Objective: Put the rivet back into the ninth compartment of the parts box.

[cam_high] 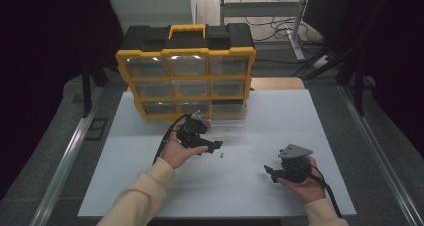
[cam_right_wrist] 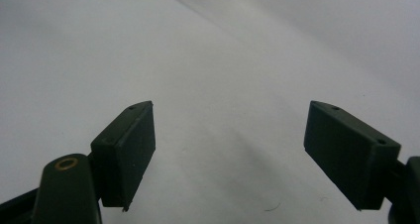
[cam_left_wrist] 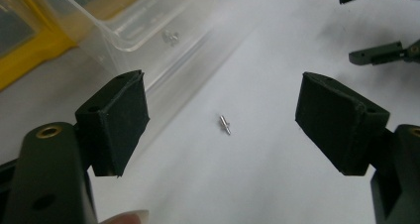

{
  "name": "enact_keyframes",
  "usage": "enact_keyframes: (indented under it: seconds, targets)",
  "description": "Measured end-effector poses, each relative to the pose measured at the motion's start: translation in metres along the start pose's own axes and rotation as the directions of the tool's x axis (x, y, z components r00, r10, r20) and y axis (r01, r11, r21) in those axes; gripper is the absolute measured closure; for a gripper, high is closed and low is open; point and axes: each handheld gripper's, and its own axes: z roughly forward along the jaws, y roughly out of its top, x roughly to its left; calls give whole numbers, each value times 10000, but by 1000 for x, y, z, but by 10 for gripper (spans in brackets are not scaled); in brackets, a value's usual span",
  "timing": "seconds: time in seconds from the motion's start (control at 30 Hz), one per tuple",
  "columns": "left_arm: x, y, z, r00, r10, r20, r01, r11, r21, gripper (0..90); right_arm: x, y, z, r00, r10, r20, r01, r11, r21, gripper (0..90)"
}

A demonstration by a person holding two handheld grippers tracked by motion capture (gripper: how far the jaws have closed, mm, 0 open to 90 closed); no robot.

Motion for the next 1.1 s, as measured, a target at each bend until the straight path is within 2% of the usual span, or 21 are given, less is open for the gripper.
enact_keyframes:
  seconds: [0.1, 0.5, 0.83, 1.1]
  targets:
    - [-1, -3, 3, 9999, 5, 101, -6, 9999, 123, 216, 0, 0, 0, 10000, 1, 7, -1, 10000, -7, 209]
    - [-5, -6, 20, 9999, -136, 88, 131, 9984, 544, 228, 0, 0, -2, 10000, 80, -2, -80, 9999, -113, 209]
    - [-6, -7, 30, 9999, -150, -82, 157, 9958, 902, 226, 0, 1, -3, 9999, 147, 14, -147, 9997, -218, 209]
    - [-6, -6, 38, 9993, -317, -205, 338, 9932, 1111, 229, 0, 1, -4, 9999, 155, 32, -154, 9996, -237, 209]
